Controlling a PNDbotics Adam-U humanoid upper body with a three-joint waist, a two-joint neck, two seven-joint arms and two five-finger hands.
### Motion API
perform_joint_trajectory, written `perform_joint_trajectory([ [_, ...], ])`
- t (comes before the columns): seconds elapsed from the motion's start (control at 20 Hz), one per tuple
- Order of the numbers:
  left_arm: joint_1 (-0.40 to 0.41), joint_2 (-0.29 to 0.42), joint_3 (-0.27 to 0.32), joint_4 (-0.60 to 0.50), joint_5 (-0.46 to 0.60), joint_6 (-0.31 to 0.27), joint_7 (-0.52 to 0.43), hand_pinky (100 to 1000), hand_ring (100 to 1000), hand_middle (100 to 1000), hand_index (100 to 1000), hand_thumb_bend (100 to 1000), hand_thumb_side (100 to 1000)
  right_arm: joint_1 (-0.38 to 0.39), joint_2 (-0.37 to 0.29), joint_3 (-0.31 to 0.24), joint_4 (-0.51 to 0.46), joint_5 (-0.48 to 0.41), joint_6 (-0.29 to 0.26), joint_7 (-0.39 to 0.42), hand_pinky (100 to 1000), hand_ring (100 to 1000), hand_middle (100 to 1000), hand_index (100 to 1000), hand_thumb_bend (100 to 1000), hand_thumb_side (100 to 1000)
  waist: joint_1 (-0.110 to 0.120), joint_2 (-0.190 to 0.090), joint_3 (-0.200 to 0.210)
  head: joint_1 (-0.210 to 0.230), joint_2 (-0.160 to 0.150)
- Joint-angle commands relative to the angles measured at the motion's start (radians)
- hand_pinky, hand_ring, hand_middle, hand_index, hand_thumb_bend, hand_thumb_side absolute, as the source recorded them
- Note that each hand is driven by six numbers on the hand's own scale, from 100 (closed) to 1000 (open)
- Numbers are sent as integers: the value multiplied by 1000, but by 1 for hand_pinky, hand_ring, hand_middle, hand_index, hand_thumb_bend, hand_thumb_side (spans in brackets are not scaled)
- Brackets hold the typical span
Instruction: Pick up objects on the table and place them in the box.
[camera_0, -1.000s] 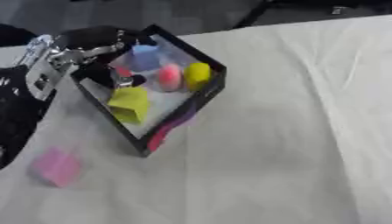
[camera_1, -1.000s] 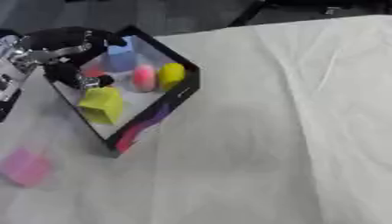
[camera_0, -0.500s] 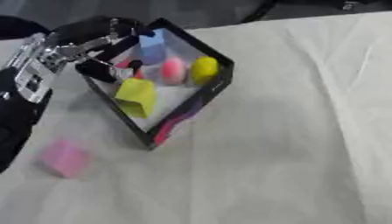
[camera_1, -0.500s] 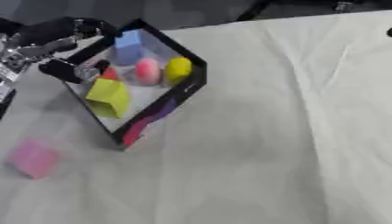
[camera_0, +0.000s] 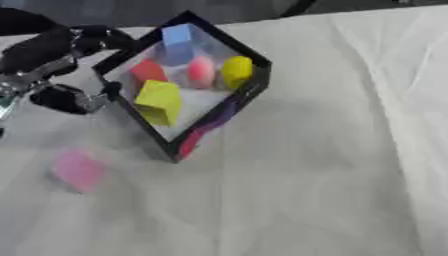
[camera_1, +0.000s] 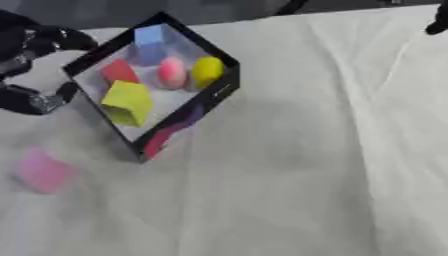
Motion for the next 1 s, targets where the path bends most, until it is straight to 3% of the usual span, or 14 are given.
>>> perform_joint_trajectory([
  [0.05, 45, 109, 11, -94, 55, 21, -21, 852, 888, 825, 922, 100, 614, -3, -36, -18, -14, 7, -6, -7, 908, 604, 600, 831, 100, 523, -18, -33, 9, -11, -1],
  [0.35, 205, 206, 43, -254, 146, 116, -116, 864, 905, 841, 943, 100, 723, 1, -38, -24, -14, 13, -12, -12, 908, 604, 600, 831, 100, 524, -27, -22, 24, -27, -10],
  [0.4, 232, 216, 51, -281, 148, 133, -133, 865, 906, 839, 946, 100, 704, 1, -38, -25, -14, 14, -13, -13, 908, 604, 601, 831, 100, 524, -28, -20, 26, -28, -11],
  [0.5, 287, 229, 69, -336, 138, 166, -166, 866, 908, 832, 947, 100, 560, 1, -39, -25, -14, 14, -15, -14, 908, 605, 601, 831, 100, 524, -31, -18, 27, -26, -12],
  [0.55, 314, 234, 78, -363, 129, 183, -183, 869, 905, 820, 945, 100, 206, 0, -38, -25, -14, 14, -16, -14, 908, 606, 601, 832, 100, 519, -32, -17, 26, -23, -13],
  [0.6, 340, 239, 86, -389, 117, 199, -199, 870, 906, 821, 945, 100, 272, -1, -38, -24, -14, 14, -17, -13, 908, 606, 601, 832, 100, 524, -33, -17, 24, -19, -14],
  [0.65, 367, 243, 95, -415, 102, 215, -216, 880, 914, 826, 945, 126, 185, -2, -37, -23, -13, 14, -17, -12, 907, 606, 601, 832, 100, 524, -33, -16, 22, -14, -15],
  [0.8, 439, 249, 122, -469, 54, 239, -253, 900, 925, 829, 928, 265, 202, -3, -35, -21, -12, 14, -18, -9, 908, 605, 600, 832, 100, 524, -35, -16, 13, -1, -15],
  [0.85, 451, 251, 128, -473, 39, 239, -255, 910, 930, 823, 889, 335, 221, -3, -35, -21, -12, 14, -18, -8, 908, 605, 600, 831, 100, 524, -34, -15, 12, 1, -15],
  [1.0, 467, 258, 134, -472, -9, 242, -245, 921, 946, 838, 888, 436, 259, -4, -34, -21, -12, 15, -18, -5, 908, 605, 600, 831, 100, 524, -33, -13, 10, 7, -18],
])
